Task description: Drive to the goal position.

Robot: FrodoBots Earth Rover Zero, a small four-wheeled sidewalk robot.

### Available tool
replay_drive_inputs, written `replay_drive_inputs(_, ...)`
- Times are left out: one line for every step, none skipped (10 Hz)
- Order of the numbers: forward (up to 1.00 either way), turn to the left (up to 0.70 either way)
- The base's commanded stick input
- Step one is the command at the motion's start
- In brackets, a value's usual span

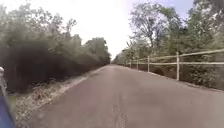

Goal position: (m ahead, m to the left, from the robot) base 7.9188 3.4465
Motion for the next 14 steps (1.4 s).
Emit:
replay_drive_inputs(0.7,0.0)
replay_drive_inputs(0.7,0.0)
replay_drive_inputs(0.7,0.0)
replay_drive_inputs(0.7,0.0)
replay_drive_inputs(0.7,0.0)
replay_drive_inputs(0.7,0.0)
replay_drive_inputs(0.7,0.0)
replay_drive_inputs(0.7,0.0)
replay_drive_inputs(0.7,0.0)
replay_drive_inputs(0.7,0.0)
replay_drive_inputs(0.7,0.0)
replay_drive_inputs(0.7,0.0)
replay_drive_inputs(0.7,0.0)
replay_drive_inputs(0.7,0.0)
